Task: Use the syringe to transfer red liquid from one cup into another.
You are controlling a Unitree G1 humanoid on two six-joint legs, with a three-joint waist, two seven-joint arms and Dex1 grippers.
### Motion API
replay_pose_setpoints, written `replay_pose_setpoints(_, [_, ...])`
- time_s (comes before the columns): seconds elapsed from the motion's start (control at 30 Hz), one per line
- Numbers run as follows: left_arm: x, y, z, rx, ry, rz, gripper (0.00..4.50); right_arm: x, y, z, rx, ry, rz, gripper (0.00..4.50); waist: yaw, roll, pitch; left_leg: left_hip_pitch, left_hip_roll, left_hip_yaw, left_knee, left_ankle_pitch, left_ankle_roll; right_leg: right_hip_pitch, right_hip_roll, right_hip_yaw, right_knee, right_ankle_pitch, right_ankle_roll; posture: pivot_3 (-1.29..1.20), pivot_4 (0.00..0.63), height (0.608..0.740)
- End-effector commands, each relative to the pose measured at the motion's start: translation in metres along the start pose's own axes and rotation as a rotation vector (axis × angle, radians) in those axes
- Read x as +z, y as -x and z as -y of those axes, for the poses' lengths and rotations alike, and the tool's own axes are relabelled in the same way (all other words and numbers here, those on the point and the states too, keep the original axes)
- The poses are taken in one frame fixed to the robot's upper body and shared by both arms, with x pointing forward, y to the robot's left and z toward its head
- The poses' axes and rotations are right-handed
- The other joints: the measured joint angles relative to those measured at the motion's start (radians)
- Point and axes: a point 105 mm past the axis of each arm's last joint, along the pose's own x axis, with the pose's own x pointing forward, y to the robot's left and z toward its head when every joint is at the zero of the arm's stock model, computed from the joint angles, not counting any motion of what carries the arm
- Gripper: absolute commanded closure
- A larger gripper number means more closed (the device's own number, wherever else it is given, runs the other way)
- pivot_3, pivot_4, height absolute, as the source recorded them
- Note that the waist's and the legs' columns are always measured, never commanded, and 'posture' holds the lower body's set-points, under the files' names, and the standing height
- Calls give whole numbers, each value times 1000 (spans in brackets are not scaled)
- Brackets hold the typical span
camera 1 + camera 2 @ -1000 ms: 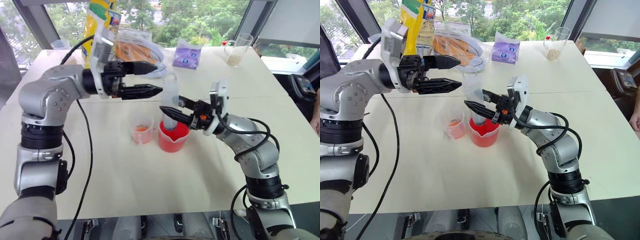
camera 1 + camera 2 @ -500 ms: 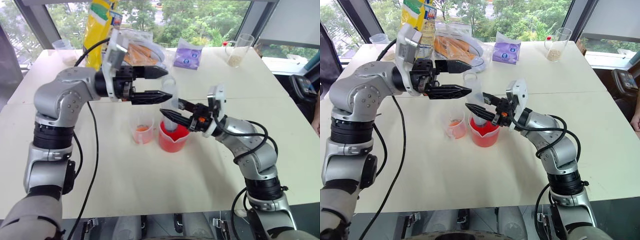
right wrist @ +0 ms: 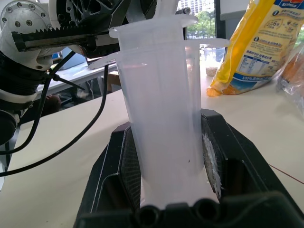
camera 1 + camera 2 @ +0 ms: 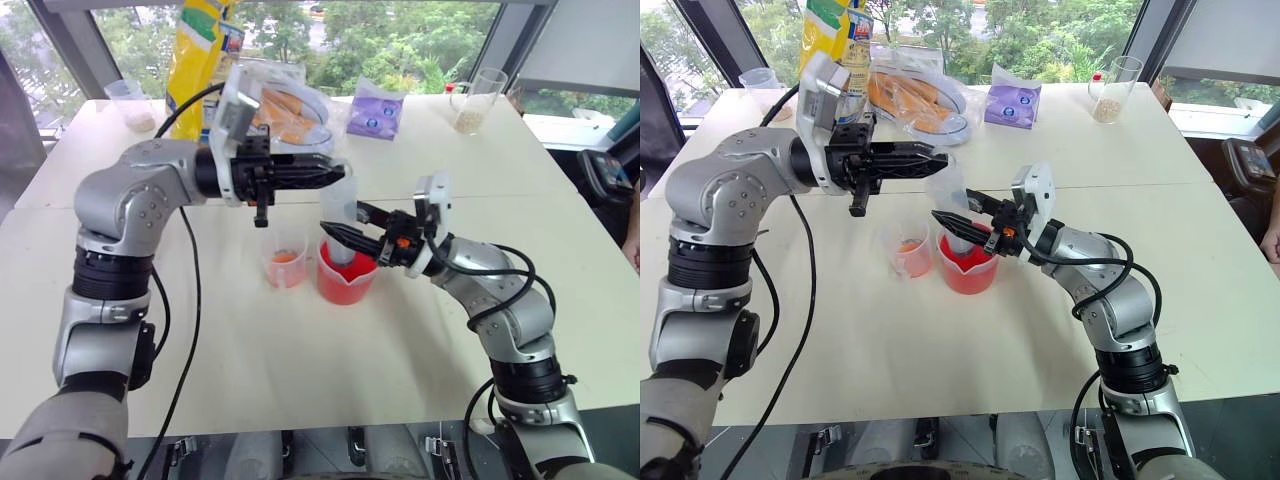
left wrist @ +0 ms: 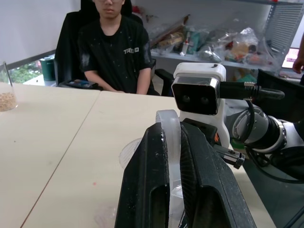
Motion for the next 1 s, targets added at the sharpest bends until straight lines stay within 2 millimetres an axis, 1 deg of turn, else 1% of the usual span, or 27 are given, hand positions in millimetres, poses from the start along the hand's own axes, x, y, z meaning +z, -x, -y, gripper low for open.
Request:
replay_pose_setpoints(0.03, [8,-4,7,-33,-52,5,4403,19,-2,-2,11,52,55,3094,0,0,0,0,0,0,0,0,0,0,0,0,0,0,0,0,150,740])
replay_pose_setpoints(0.13, [16,-6,4,-22,-68,26,4403,17,-2,-1,7,41,52,3094,1,0,0,0,0,0,0,0,0,0,0,0,0,0,0,0,150,740])
replay_pose_setpoints(0.27, [33,-6,-1,-5,-93,68,4403,10,-1,-4,12,15,36,3094,1,0,0,0,0,0,0,0,0,1,0,0,0,0,0,0,150,740])
replay_pose_setpoints(0.4, [40,-6,-2,6,-113,91,4403,6,0,-3,14,5,25,3094,0,0,0,1,0,0,0,0,0,1,0,0,0,0,0,0,150,740])
replay_pose_setpoints(0.67, [48,-6,-5,26,-135,110,4403,-5,2,-4,18,-19,-1,3094,0,0,0,1,0,0,0,0,0,1,0,0,0,0,0,0,150,740])
replay_pose_setpoints(1.0, [55,-6,-8,45,-154,129,4403,-10,4,-6,21,-37,-15,3094,1,0,0,1,0,0,0,0,0,1,0,0,0,0,0,0,150,740])
